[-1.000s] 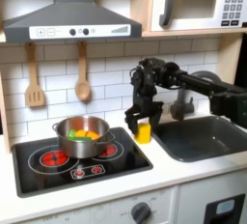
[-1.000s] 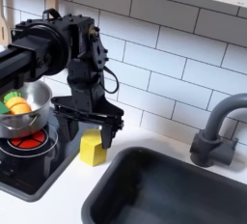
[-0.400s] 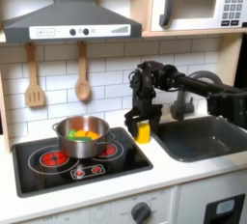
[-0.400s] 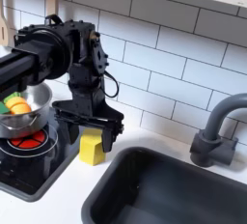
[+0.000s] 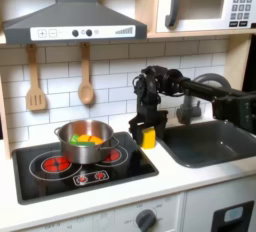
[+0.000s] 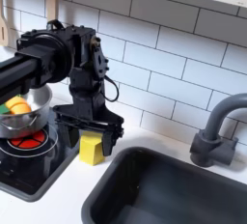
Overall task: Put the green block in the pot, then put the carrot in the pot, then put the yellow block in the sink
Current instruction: 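Put the yellow block in the sink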
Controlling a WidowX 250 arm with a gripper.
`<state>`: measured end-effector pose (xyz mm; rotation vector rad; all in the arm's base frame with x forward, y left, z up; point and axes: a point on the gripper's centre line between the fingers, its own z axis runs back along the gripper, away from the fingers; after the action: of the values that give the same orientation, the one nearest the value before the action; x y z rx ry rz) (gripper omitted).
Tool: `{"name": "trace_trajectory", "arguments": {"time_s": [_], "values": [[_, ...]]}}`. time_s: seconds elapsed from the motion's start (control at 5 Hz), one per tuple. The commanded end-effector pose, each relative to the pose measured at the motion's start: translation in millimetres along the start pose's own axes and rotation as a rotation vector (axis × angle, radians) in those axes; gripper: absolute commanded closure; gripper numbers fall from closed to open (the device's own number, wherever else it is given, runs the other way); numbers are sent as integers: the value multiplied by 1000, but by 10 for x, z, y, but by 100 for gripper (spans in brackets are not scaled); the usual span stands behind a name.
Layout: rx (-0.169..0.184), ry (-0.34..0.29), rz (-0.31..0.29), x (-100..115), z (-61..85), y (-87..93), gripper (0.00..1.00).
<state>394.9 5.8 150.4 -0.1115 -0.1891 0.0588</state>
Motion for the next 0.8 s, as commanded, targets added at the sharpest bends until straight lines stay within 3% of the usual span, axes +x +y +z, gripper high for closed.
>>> {"name": "trace_trajectory", "arguments": {"time_s": [0.0,0.6], "values": [[9,11,1,-1,-76,6,0],[38,-1,7,19,-159,55,0]]}}
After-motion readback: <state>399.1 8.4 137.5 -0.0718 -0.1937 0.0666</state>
